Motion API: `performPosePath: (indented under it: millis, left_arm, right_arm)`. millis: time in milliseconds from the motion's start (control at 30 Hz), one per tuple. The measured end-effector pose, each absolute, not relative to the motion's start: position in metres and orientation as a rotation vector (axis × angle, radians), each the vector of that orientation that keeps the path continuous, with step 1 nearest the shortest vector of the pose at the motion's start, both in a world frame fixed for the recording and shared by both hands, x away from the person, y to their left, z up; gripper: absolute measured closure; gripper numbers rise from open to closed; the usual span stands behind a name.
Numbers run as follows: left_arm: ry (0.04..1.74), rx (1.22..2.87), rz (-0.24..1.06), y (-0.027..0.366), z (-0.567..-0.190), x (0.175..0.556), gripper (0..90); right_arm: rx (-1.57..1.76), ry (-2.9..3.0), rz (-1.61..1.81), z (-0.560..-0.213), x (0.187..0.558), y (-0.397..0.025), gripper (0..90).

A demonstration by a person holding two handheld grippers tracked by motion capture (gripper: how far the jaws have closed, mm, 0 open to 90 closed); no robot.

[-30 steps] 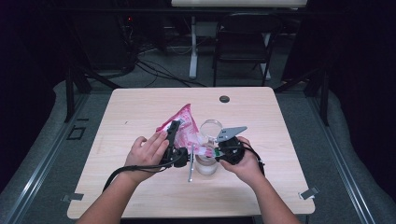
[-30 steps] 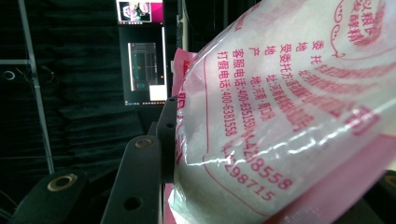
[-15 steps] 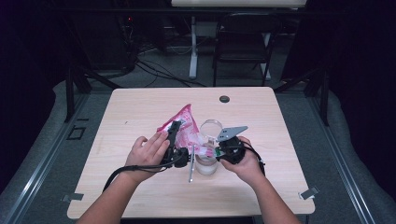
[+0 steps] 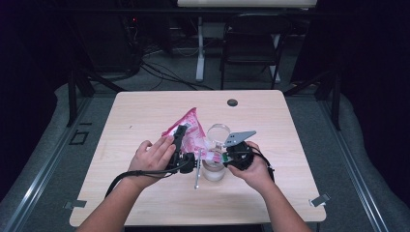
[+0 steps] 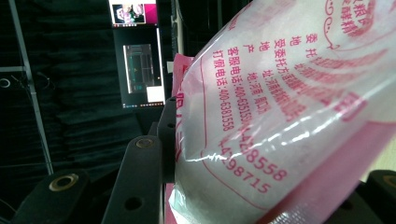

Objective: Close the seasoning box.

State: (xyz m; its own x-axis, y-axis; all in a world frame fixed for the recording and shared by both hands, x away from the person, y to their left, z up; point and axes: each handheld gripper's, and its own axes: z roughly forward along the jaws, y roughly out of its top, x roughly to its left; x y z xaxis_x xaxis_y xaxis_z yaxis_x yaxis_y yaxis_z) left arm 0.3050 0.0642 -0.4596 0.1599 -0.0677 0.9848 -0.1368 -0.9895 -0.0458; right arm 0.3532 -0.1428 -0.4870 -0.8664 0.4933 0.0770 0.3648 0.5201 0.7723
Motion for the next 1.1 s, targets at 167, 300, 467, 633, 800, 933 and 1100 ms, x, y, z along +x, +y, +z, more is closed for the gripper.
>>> performPosePath:
  millis: [167,300,467,633,800,933,1100]
  left_arm:
    - [-0.198,2.352,1.986,0.063,-0.459,0.305,65.1]
    - [-0.211,2.362,1.986,0.061,-0.460,0.305,65.2]
    - [-0.217,2.362,1.985,0.061,-0.460,0.306,65.1]
    - [-0.222,2.385,1.975,0.062,-0.463,0.306,65.2]
    - [-0.214,2.396,1.965,0.064,-0.469,0.306,65.2]
    - [-0.214,2.399,1.969,0.066,-0.469,0.306,65.1]
    - [-0.199,2.412,1.955,0.068,-0.470,0.305,65.1]
  right_arm:
    - [0.752,2.592,1.273,-0.486,0.353,-0.145,90.0]
    - [0.758,2.588,1.267,-0.486,0.354,-0.147,90.0]
    - [0.760,2.581,1.261,-0.485,0.354,-0.148,90.0]
    - [0.760,2.591,1.250,-0.487,0.354,-0.146,90.0]
    - [0.758,2.605,1.230,-0.490,0.355,-0.144,90.0]
    - [0.754,2.610,1.225,-0.492,0.355,-0.142,90.0]
    - [0.753,2.612,1.226,-0.493,0.355,-0.140,90.0]
